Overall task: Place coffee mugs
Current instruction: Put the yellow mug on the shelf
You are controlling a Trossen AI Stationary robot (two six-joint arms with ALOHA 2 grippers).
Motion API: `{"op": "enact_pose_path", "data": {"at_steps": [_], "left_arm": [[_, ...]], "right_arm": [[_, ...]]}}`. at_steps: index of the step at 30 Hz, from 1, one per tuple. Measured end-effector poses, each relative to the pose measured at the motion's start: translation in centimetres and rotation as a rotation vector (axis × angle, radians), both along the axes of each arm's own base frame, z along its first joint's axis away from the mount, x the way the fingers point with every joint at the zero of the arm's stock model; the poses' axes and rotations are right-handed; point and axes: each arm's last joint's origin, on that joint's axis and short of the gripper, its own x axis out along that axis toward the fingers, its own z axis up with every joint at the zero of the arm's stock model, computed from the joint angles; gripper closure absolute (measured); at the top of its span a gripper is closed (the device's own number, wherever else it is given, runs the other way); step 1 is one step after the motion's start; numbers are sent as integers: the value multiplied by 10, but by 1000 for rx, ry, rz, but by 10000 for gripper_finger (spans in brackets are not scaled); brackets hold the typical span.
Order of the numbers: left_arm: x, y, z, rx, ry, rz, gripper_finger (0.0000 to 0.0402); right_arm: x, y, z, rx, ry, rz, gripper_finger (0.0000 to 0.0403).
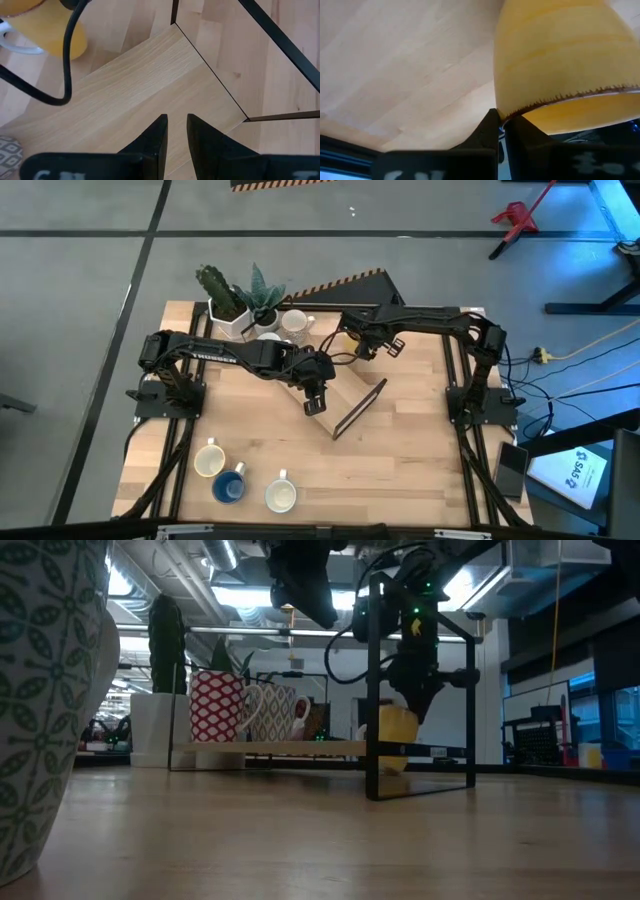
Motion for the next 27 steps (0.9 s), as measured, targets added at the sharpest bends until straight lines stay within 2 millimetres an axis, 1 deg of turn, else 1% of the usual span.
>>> {"op": "enact_pose_path", "data": {"at_steps": [5, 8, 11, 16, 20, 23, 27], "left_arm": [[0, 0, 0, 0, 0, 0, 335], [0, 0, 0, 0, 0, 0, 335], [0, 0, 0, 0, 0, 0, 335], [0, 0, 0, 9, 0, 5, 335], [0, 2, 0, 63, -2, 43, 335], [0, 3, 0, 80, -2, 55, 335], [0, 3, 0, 97, 4, 22, 335]], "right_arm": [[2, -1, 0, -14, -24, -11, 402], [2, -1, 0, 9, -30, -9, 392], [3, 0, 1, 33, -57, -6, 363], [4, 0, 1, 40, -70, -9, 293], [4, 1, 0, 64, -76, -10, 243], [4, 1, 4, 95, -93, -30, 221], [9, 1, 19, 152, -152, -52, 209]]}}
